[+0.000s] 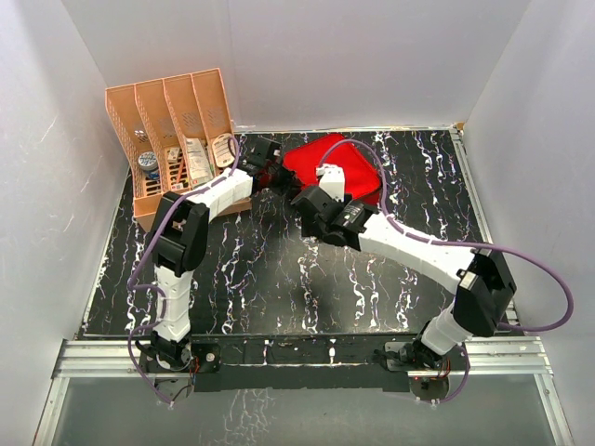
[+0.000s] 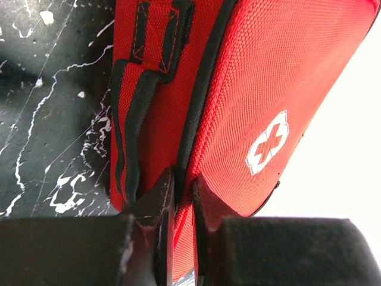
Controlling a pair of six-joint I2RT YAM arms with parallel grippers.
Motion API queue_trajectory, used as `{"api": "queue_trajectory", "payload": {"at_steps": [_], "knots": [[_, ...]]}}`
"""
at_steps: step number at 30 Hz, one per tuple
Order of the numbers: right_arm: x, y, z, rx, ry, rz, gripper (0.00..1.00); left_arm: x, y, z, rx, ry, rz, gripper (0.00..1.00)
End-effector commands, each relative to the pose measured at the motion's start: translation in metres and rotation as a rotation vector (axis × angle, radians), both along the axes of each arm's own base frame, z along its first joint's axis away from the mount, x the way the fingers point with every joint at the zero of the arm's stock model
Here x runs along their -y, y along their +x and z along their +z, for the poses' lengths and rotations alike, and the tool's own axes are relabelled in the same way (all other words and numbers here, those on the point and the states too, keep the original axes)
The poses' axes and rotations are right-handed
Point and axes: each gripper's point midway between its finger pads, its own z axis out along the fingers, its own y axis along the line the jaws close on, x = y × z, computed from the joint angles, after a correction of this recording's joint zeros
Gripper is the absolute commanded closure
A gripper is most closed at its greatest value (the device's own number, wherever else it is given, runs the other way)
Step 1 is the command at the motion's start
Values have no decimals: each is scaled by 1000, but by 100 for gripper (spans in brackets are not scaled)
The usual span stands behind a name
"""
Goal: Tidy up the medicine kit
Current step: Zip the medicine box at the center of the board.
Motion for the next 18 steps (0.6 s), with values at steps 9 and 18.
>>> {"api": "queue_trajectory", "payload": {"at_steps": [9,18], "knots": [[3,44,5,309,18,-218,40,-46,-17,-84,-160,163,132,100],[-26,58,-17,300,64,-210,42,-55,-27,-86,-158,195,75,100]]}}
